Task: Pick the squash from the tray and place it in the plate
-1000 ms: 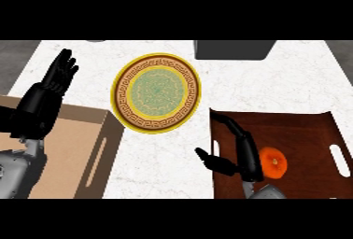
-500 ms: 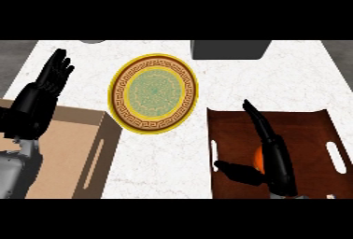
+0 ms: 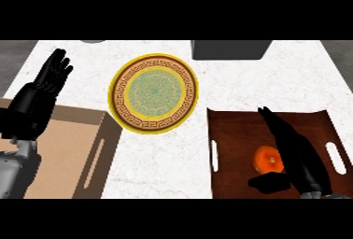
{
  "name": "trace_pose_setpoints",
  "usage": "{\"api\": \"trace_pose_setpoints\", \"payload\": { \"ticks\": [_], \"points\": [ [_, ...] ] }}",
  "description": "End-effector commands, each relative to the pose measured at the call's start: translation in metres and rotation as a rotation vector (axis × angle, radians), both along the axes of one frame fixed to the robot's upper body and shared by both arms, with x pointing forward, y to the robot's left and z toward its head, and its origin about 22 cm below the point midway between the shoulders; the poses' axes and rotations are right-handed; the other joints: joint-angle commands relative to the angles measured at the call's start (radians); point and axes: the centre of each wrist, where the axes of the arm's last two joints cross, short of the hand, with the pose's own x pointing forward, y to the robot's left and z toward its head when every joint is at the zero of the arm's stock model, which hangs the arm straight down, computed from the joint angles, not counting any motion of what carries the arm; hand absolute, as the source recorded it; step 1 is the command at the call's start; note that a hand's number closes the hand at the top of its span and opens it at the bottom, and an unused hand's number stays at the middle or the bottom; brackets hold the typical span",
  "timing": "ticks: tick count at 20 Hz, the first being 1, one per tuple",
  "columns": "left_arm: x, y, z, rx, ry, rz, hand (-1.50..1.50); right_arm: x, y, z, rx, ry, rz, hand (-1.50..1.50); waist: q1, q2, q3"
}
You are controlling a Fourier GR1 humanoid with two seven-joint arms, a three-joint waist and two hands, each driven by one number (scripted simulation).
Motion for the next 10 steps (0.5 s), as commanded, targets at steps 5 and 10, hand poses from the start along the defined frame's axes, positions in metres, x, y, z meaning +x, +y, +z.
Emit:
{"api": "trace_pose_setpoints", "payload": {
  "ticks": [5, 10],
  "points": [
    [-0.006, 0.002, -0.007, -0.01, -0.005, -0.012, 0.0, -0.015, 0.031, 0.038, -0.188, 0.344, -0.034, -1.5, 0.011, 0.005, 0.005],
    [-0.001, -0.011, 0.007, -0.008, -0.003, -0.009, 0.0, 0.023, 0.03, 0.039, -0.23, 0.363, -0.082, -1.5, 0.015, 0.007, 0.007]
  ]
}}
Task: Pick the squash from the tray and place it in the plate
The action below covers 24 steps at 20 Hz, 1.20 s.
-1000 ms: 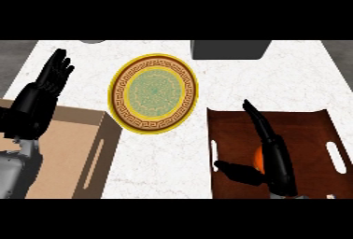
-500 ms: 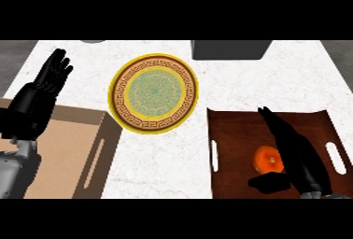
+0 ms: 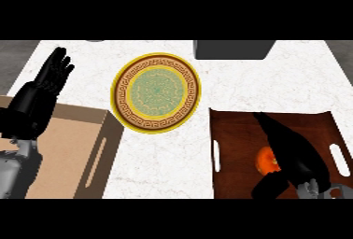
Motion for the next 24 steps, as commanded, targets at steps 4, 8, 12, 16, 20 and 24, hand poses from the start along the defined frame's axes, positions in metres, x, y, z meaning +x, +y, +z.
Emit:
{"api": "trace_pose_setpoints", "payload": {
  "ticks": [4, 8, 12, 16, 20, 24],
  "points": [
    [-0.002, 0.004, -0.001, 0.001, -0.019, -0.005, 0.0, 0.003, 0.004, -0.014, -0.159, 0.081, -0.107, -1.5, -0.004, 0.001, 0.001],
    [0.001, 0.001, -0.003, -0.002, -0.004, -0.002, 0.0, 0.01, -0.002, -0.018, -0.197, 0.149, -0.116, -1.5, -0.004, 0.001, 0.002],
    [0.002, 0.013, -0.01, -0.013, -0.005, 0.001, 0.0, 0.012, -0.011, -0.044, -0.198, 0.184, -0.147, -1.5, -0.004, 0.002, 0.002],
    [-0.016, 0.006, -0.007, 0.014, -0.012, -0.006, 0.0, 0.003, -0.039, -0.068, -0.171, 0.2, -0.146, -1.5, -0.003, 0.0, 0.002],
    [-0.004, 0.007, -0.009, 0.01, -0.008, 0.006, 0.0, 0.018, -0.018, -0.061, -0.182, 0.23, -0.119, -1.5, -0.004, 0.001, 0.002],
    [0.001, -0.009, -0.002, -0.007, -0.001, 0.006, 0.0, 0.021, -0.023, -0.105, -0.184, 0.272, -0.133, -1.5, -0.001, 0.002, 0.002]
  ]
}}
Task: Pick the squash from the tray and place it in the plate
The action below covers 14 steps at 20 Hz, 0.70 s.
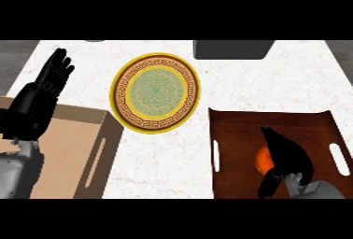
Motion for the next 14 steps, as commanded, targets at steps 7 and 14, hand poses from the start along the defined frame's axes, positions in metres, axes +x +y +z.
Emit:
{"api": "trace_pose_setpoints", "payload": {
  "ticks": [7, 14],
  "points": [
    [0.002, -0.008, -0.004, -0.005, -0.007, -0.02, 0.0, 0.002, -0.018, -0.033, -0.117, 0.081, -0.007, -1.5, -0.002, 0.0, 0.0],
    [0.001, 0.003, 0.0, -0.002, -0.01, -0.037, 0.0, 0.067, -0.059, 0.0, -0.107, -0.243, 0.14, 1.5, 0.033, 0.008, 0.002]
  ]
}}
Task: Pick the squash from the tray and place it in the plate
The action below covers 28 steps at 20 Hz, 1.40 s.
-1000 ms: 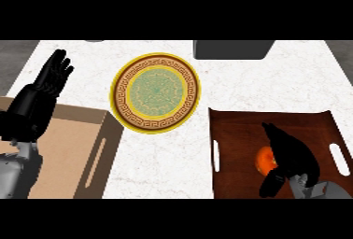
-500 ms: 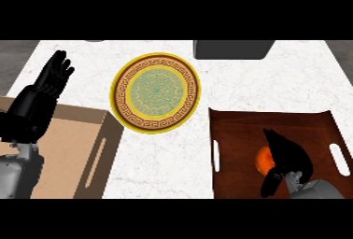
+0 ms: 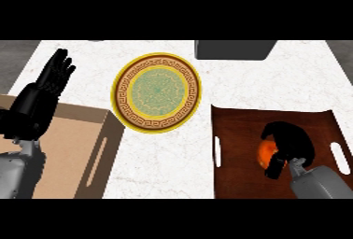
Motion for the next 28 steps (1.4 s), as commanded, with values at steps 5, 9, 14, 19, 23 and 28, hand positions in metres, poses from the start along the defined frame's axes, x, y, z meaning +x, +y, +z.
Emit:
{"api": "trace_pose_setpoints", "payload": {
  "ticks": [5, 9, 14, 19, 23, 28],
  "points": [
    [0.006, -0.021, 0.006, -0.002, -0.04, -0.082, 0.0, 0.073, -0.088, 0.069, -0.04, -0.137, 0.239, 1.5, 0.094, 0.041, 0.012],
    [0.015, -0.03, 0.016, -0.009, -0.039, -0.087, 0.0, 0.09, -0.111, 0.074, -0.084, -0.263, 0.344, 1.5, 0.08, 0.04, 0.011],
    [0.013, -0.016, 0.003, 0.007, -0.015, -0.06, 0.0, 0.12, -0.113, 0.1, 0.041, -0.412, 0.473, 1.5, 0.063, 0.025, 0.007],
    [0.009, -0.009, -0.006, -0.006, 0.004, -0.034, 0.0, 0.134, -0.115, 0.121, 0.227, -0.54, 0.63, 1.5, 0.041, 0.018, 0.006],
    [0.014, 0.001, -0.007, 0.008, 0.0, -0.025, 0.0, 0.156, -0.066, 0.144, 0.473, -0.597, 0.756, 1.5, 0.03, 0.013, 0.004],
    [0.017, -0.017, -0.001, 0.0, 0.005, -0.008, 0.0, 0.16, -0.029, 0.134, 0.632, -0.576, 0.838, 1.5, 0.001, 0.004, 0.004]
  ]
}}
